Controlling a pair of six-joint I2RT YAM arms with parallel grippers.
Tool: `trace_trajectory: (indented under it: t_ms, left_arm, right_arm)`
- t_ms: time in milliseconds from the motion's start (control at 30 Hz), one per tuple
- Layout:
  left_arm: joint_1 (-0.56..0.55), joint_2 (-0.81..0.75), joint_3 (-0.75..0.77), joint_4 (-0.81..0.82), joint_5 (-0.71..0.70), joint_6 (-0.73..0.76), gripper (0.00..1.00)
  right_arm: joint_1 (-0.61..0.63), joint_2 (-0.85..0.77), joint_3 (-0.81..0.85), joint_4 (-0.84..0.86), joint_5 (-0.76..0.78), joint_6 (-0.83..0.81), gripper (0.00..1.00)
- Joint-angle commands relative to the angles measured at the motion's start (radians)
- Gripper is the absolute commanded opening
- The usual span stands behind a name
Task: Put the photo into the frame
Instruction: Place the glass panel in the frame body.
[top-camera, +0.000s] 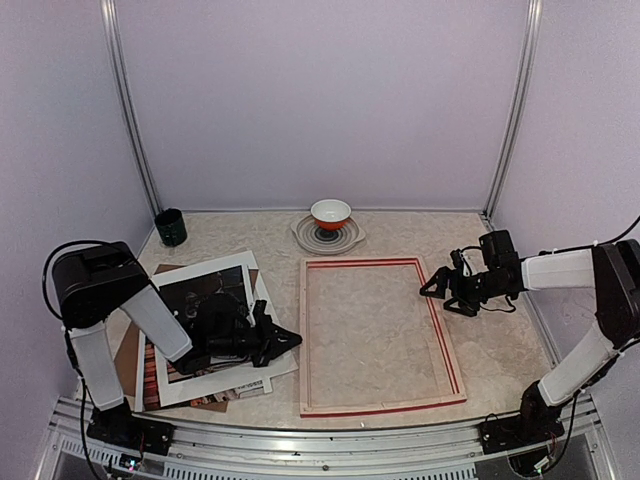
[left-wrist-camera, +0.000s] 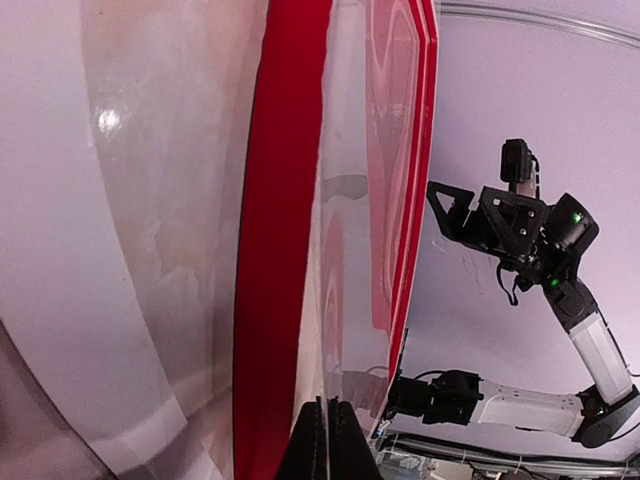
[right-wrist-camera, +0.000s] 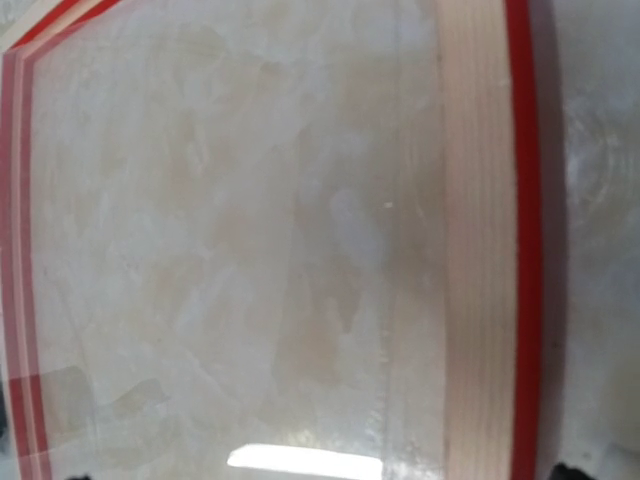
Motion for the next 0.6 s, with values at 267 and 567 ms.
trace_trajectory:
  t_ms: [267,567]
  left_arm:
    - [-0.019,-0.046,0.101,-0.314,-0.1,0.217,0.14]
    - [-0.026,-0.106,0.134,-0.41,-0.146,0.264,0.03]
  right_arm:
    - [-0.011,0.006,-0.023,0.023,-0.02,0.002,0.99]
    - [-0.01,0.01,-0.022,0.025,-0.022,0.002,0.99]
